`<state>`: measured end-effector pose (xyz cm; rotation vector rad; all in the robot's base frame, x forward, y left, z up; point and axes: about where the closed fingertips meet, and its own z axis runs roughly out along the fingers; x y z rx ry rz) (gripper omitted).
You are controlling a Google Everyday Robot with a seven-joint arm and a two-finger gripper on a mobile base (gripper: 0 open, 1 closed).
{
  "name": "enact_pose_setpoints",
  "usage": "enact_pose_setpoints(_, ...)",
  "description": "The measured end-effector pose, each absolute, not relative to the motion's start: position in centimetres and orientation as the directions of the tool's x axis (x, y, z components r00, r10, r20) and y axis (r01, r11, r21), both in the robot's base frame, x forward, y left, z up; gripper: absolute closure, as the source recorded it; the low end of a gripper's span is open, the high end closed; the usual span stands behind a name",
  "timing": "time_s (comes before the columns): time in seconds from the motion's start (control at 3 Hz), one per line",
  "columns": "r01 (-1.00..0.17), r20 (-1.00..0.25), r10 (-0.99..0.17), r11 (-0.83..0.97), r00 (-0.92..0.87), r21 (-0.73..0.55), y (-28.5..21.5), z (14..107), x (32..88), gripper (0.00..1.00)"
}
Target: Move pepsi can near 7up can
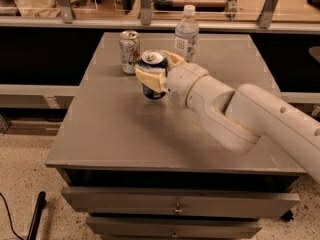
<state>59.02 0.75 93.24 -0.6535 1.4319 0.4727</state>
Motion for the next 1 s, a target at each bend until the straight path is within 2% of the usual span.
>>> enact_pose_setpoints(0.33,-0.666,-0.993,-0.056,0.738,0.103,-0.11,0.7,92.8,60.6,1.0)
enact_pose_setpoints(1.0,-0.673,-0.993,-0.074,0.731,0.088,-0.114,1.0,91.9,63.0,1.0)
